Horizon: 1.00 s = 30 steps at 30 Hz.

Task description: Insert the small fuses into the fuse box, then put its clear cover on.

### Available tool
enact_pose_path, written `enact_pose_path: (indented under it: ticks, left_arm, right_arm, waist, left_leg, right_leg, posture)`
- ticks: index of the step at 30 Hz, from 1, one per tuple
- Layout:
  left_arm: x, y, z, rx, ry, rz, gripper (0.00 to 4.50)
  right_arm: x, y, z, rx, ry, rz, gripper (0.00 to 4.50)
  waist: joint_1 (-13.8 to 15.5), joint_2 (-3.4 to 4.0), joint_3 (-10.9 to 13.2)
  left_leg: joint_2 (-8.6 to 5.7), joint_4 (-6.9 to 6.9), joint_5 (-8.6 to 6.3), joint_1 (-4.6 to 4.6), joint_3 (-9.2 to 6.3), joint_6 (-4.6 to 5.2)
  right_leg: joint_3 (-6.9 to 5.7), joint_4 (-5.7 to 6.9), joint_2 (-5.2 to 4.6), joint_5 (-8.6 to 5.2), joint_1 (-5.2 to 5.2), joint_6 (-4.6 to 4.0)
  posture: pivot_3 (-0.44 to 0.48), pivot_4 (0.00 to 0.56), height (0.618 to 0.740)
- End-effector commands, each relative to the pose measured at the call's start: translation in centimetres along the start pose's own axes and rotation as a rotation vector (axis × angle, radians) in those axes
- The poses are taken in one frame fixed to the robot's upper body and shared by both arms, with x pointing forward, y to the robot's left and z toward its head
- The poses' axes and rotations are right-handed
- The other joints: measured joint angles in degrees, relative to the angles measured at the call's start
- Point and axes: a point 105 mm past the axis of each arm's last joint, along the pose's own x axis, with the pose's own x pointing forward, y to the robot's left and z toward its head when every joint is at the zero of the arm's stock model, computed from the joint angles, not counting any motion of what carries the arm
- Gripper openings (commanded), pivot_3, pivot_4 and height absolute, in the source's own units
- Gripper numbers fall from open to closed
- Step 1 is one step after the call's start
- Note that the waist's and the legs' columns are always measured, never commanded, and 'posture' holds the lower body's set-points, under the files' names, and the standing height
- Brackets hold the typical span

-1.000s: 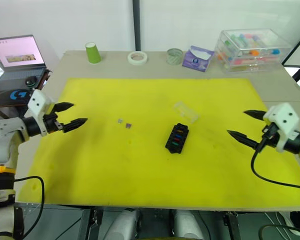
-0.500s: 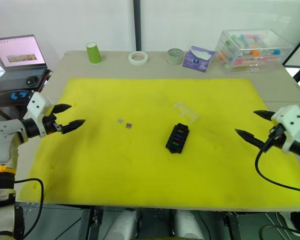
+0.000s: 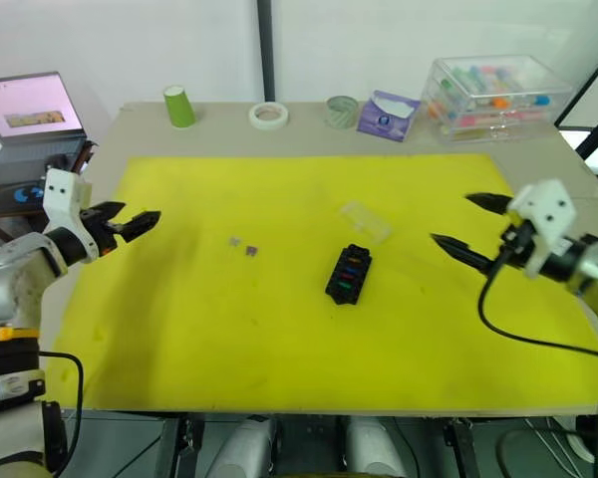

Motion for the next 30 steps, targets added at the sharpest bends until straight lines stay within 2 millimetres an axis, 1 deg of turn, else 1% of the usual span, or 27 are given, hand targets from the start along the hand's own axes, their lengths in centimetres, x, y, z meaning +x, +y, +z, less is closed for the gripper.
enact_pose_path:
  ticks: [1, 2, 3, 5, 7, 9, 10, 12, 15, 17, 19, 21, 24, 27, 30]
  left_arm:
    - [-1.7, -1.6, 1.5, -0.167, -0.055, -0.118, 4.50]
    - [-2.1, -2.1, 1.2, -0.213, -0.049, -0.144, 4.50]
    - [-2.4, -2.5, 0.9, -0.244, -0.043, -0.162, 4.50]
    - [-2.9, -3.2, 0.7, -0.320, -0.041, -0.187, 4.50]
    - [-3.6, -3.8, 0.4, -0.409, -0.037, -0.213, 4.50]
    - [-4.2, -4.2, 0.0, -0.477, -0.028, -0.227, 4.50]
    - [-4.5, -4.4, -0.7, -0.502, 0.009, -0.223, 4.50]
    - [-4.9, -4.6, -1.3, -0.526, 0.055, -0.211, 4.50]
    - [-5.1, -5.4, -2.0, -0.588, 0.061, -0.257, 4.50]
    - [-4.3, -5.8, -2.7, -0.669, 0.051, -0.296, 4.50]
    - [-3.5, -6.1, -3.8, -0.696, 0.090, -0.285, 4.50]
    - [-2.6, -6.2, -4.1, -0.749, 0.117, -0.304, 4.50]
    - [-1.4, -6.2, -4.3, -0.825, 0.157, -0.326, 4.50]
    - [0.4, -6.2, -4.1, -0.936, 0.164, -0.358, 4.50]
    - [2.0, -6.2, -4.5, -1.022, 0.198, -0.351, 4.50]
  right_arm:
    - [2.0, 2.9, 3.2, -0.014, -0.107, 0.163, 4.47]
    - [2.9, 4.4, 4.2, -0.026, -0.137, 0.250, 4.47]
    - [3.4, 5.5, 4.8, -0.037, -0.155, 0.309, 4.47]
    - [3.9, 7.2, 5.6, -0.043, -0.174, 0.400, 4.47]
    - [4.4, 8.4, 6.4, -0.052, -0.199, 0.456, 4.47]
    - [4.8, 8.9, 7.2, -0.047, -0.224, 0.472, 4.47]
    - [4.9, 9.1, 7.3, -0.048, -0.228, 0.477, 4.47]
    - [5.0, 9.2, 7.4, -0.052, -0.228, 0.481, 4.47]
    - [5.1, 9.6, 7.0, -0.073, -0.213, 0.489, 4.47]
    - [5.3, 9.5, 6.6, -0.068, -0.208, 0.473, 4.47]
    - [5.4, 9.4, 6.5, -0.061, -0.209, 0.456, 4.47]
    - [5.3, 9.2, 6.5, -0.065, -0.211, 0.442, 4.47]
    - [5.3, 9.1, 6.6, -0.070, -0.211, 0.431, 4.47]
    - [5.3, 9.0, 6.6, -0.067, -0.210, 0.415, 4.47]
    - [5.2, 8.9, 6.6, -0.058, -0.208, 0.401, 4.47]
  waist:
    - [-0.1, 0.00, 0.0]
    - [-0.2, 0.00, 0.0]
    - [-0.2, 0.00, 0.0]
    - [-0.1, 0.00, 0.0]
    - [0.2, -0.05, 0.0]
    - [0.3, -0.06, 0.0]
    - [0.2, -0.06, 0.0]
    - [0.2, -0.06, 0.0]
    - [0.2, -0.06, 0.0]
    - [0.3, -0.06, 0.0]
    - [0.2, -0.10, 0.0]
    - [0.2, -0.11, 0.0]
    - [0.2, -0.11, 0.0]
    - [0.4, -0.13, -0.1]
    - [0.2, -0.13, -0.1]
  left_leg:
    - [0.00, -0.01, 0.00, 0.00, 0.00, 0.00]
    - [0.00, -0.02, 0.00, 0.00, 0.00, 0.01]
    - [0.00, -0.03, 0.00, 0.00, 0.00, 0.01]
    - [0.00, -0.04, 0.00, 0.00, -0.01, 0.01]
    - [0.00, 0.01, 0.00, 0.00, -0.05, 0.01]
    - [-0.02, 0.04, 0.00, -0.01, -0.05, 0.01]
    - [-0.02, 0.04, 0.00, -0.01, -0.05, 0.01]
    - [-0.01, 0.02, 0.00, -0.01, -0.05, 0.01]
    - [-0.02, 0.03, 0.00, -0.01, -0.04, 0.00]
    - [-0.02, 0.03, 0.00, 0.00, -0.05, 0.00]
    - [-0.02, 0.04, 0.00, 0.00, -0.05, 0.00]
    - [-0.02, 0.05, 0.00, 0.00, -0.04, 0.00]
    - [-0.02, 0.04, 0.00, 0.00, -0.04, 0.00]
    - [-0.04, 0.05, 0.00, 0.00, -0.04, 0.00]
    - [-0.06, 0.06, 0.00, 0.00, -0.04, 0.00]
  right_leg:
    - [0.00, -0.01, 0.00, 0.00, 0.00, 0.00]
    - [-0.01, -0.01, 0.00, 0.00, 0.00, 0.00]
    - [-0.01, -0.02, -0.01, 0.00, -0.01, 0.00]
    - [-0.01, -0.02, -0.01, 0.00, -0.03, 0.00]
    - [-0.02, -0.02, -0.01, 0.00, 0.01, 0.00]
    - [-0.02, -0.03, -0.01, 0.00, 0.05, 0.00]
    - [-0.02, -0.03, -0.01, 0.00, 0.04, 0.00]
    - [-0.02, -0.01, -0.01, 0.00, 0.00, 0.00]
    - [-0.02, -0.02, -0.01, 0.00, 0.01, 0.00]
    - [-0.02, -0.01, -0.01, 0.00, 0.01, 0.00]
    - [-0.02, -0.01, -0.02, 0.00, 0.01, 0.00]
    - [-0.01, -0.01, -0.02, 0.00, 0.01, 0.00]
    - [-0.01, 0.00, -0.01, 0.00, 0.00, 0.00]
    - [-0.02, -0.01, -0.01, 0.00, 0.00, 0.00]
    - [-0.01, 0.02, -0.03, 0.00, -0.01, 0.00]
  posture:
    - [0.000, 0.150, 0.740]
    - [0.000, 0.150, 0.740]
    - [0.000, 0.150, 0.740]
    - [0.000, 0.150, 0.740]
    - [0.000, 0.150, 0.740]
    - [0.000, 0.150, 0.740]
    - [0.000, 0.150, 0.740]
    - [0.000, 0.150, 0.740]
    - [0.000, 0.150, 0.740]
    - [0.000, 0.150, 0.740]
    - [0.000, 0.150, 0.740]
    - [0.000, 0.150, 0.740]
    - [0.000, 0.150, 0.740]
    - [0.000, 0.150, 0.740]
    - [0.000, 0.150, 0.740]
